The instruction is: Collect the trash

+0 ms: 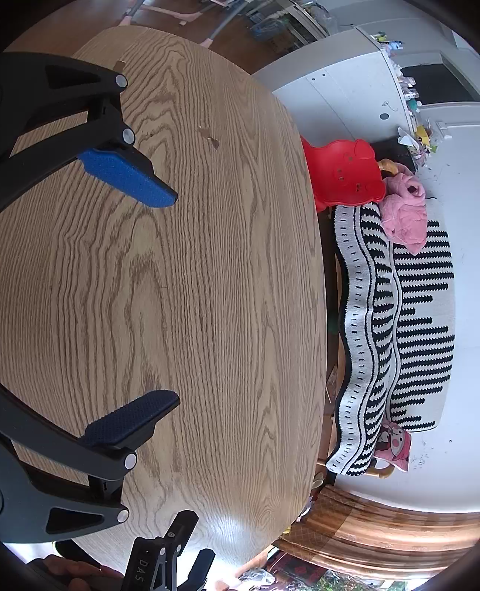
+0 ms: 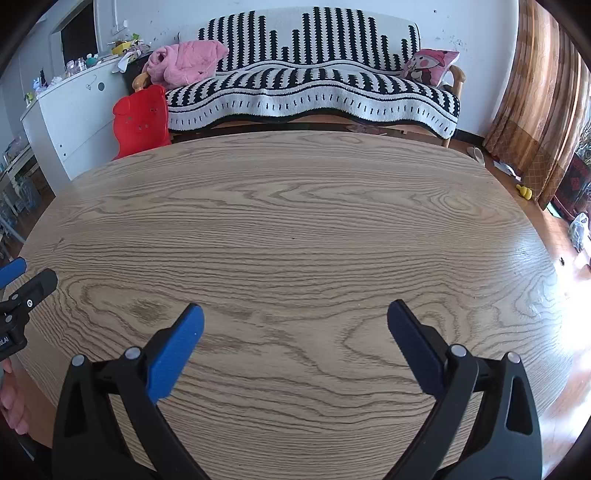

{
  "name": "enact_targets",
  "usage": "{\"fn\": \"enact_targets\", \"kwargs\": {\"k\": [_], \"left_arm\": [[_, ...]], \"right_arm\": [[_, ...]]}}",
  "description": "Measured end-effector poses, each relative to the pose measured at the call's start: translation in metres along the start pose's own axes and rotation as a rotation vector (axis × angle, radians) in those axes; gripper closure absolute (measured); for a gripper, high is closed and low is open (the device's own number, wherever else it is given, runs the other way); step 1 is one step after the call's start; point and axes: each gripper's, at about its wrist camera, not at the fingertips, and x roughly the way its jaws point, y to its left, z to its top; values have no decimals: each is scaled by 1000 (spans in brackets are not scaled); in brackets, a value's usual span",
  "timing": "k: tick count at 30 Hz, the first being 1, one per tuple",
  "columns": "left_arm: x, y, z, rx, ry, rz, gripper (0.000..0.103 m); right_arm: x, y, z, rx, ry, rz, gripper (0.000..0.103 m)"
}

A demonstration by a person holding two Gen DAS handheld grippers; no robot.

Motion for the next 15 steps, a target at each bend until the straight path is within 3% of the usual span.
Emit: {"fn": "enact_targets", "kwargs": {"k": [15], "left_arm": [[1,2,0,-2,-1,-1,7]], "right_arm": [[0,0,0,0,0,-1,7]]}}
